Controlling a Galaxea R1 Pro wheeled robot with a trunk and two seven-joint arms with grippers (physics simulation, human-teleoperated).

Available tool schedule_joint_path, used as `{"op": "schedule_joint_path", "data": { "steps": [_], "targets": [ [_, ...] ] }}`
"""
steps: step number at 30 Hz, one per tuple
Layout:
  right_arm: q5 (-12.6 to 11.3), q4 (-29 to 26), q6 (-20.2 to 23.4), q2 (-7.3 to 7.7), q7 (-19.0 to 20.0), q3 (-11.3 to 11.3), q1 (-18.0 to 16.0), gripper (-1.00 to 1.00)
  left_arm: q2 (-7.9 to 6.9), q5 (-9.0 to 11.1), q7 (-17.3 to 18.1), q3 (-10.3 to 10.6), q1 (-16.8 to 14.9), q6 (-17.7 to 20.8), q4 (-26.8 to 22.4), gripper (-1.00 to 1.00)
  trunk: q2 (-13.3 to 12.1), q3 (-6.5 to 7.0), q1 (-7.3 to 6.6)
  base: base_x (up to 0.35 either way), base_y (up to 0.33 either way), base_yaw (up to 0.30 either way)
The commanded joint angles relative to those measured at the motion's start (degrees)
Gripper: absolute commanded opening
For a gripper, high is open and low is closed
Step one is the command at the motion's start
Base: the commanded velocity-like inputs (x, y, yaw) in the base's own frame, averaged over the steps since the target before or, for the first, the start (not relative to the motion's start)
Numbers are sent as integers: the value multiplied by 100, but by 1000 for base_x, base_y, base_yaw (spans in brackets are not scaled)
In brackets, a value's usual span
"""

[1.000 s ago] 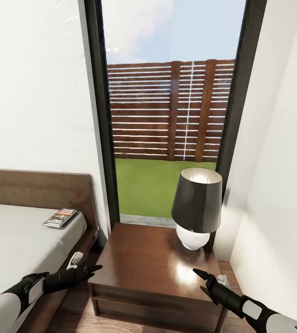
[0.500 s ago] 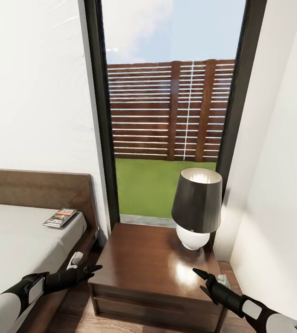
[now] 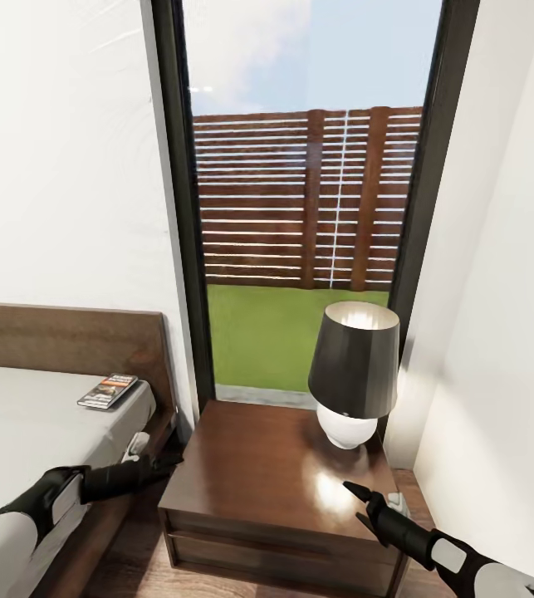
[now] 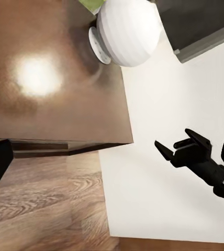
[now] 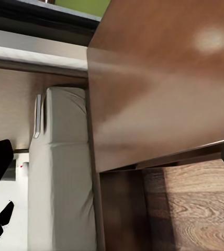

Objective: In the bedroom, move the book from the bed onto either nightstand, and place the two sandals side by side next to the bed.

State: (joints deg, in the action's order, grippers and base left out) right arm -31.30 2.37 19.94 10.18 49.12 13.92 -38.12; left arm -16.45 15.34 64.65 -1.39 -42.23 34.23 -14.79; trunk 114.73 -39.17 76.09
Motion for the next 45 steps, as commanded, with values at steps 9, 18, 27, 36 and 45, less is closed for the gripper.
{"op": "schedule_joint_path", "data": {
  "steps": [9, 18, 27, 36, 45],
  "targets": [
    [-7, 18, 54, -32, 7, 42, -8, 100, -29, 21, -724, -111, -4, 1005, -1026, 100, 3, -6, -1, 0, 0, 0],
    [-7, 18, 75, -78, -1, 35, -8, 100, -38, 23, -1179, -362, -7, 1807, -1992, 100, 3, -6, -1, 0, 0, 0],
    [0, 18, 80, -105, 1, 26, -9, 100, -318, 15, -1617, -741, -18, 2283, -2640, 100, 3, -6, -1, 0, 0, 0],
    [68, 16, 73, -119, 8, 18, -10, 100, -764, 15, -1868, -951, -301, 2369, -2738, 100, 3, -6, -1, 0, 0, 0],
    [116, 10, 42, -122, 10, 24, -10, 100, -1188, 20, -2174, -1030, -723, 2380, -2639, 100, 3, -6, -1, 0, 0, 0]
  ]
}}
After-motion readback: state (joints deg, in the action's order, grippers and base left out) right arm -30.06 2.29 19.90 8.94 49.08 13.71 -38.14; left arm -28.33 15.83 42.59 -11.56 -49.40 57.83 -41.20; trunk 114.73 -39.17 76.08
